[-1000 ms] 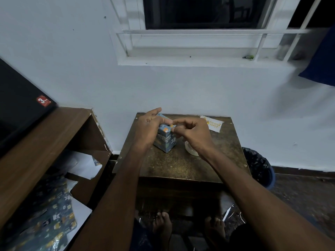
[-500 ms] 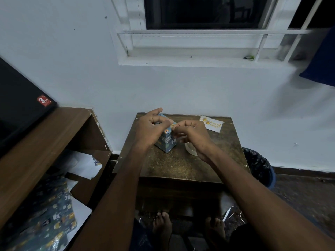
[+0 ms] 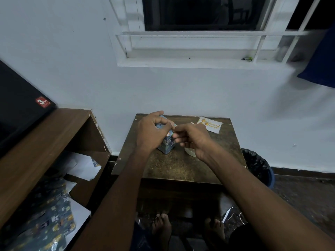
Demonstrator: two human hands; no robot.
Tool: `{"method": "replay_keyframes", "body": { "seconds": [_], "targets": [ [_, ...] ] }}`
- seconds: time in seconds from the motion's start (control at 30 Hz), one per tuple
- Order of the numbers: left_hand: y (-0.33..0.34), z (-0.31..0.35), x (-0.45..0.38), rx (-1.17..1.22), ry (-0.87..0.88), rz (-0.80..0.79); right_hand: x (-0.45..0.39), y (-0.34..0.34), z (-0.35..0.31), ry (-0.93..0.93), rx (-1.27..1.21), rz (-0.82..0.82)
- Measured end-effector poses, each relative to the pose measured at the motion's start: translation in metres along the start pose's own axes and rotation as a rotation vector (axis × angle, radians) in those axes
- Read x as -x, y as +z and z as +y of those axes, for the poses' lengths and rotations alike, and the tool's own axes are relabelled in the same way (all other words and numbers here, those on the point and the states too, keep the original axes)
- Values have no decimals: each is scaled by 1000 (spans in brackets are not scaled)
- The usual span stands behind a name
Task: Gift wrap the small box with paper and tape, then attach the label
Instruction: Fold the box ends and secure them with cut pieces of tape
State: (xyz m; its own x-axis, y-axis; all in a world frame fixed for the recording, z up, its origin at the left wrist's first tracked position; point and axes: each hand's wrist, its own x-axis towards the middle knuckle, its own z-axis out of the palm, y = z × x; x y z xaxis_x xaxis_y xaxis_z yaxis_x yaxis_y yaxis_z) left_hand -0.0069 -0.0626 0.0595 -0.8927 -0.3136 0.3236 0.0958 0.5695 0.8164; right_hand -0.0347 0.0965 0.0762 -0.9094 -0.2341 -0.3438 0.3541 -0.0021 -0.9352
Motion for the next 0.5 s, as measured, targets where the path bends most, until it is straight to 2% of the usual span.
{"method": "replay_keyframes", "body": {
  "seconds": [0.2, 0.5],
  "targets": [
    [2, 5, 2, -62, 34, 40, 5, 2, -6, 40, 13, 69],
    [12, 4, 1, 37, -36, 49, 7, 1, -7, 91, 29, 96]
  ]
}}
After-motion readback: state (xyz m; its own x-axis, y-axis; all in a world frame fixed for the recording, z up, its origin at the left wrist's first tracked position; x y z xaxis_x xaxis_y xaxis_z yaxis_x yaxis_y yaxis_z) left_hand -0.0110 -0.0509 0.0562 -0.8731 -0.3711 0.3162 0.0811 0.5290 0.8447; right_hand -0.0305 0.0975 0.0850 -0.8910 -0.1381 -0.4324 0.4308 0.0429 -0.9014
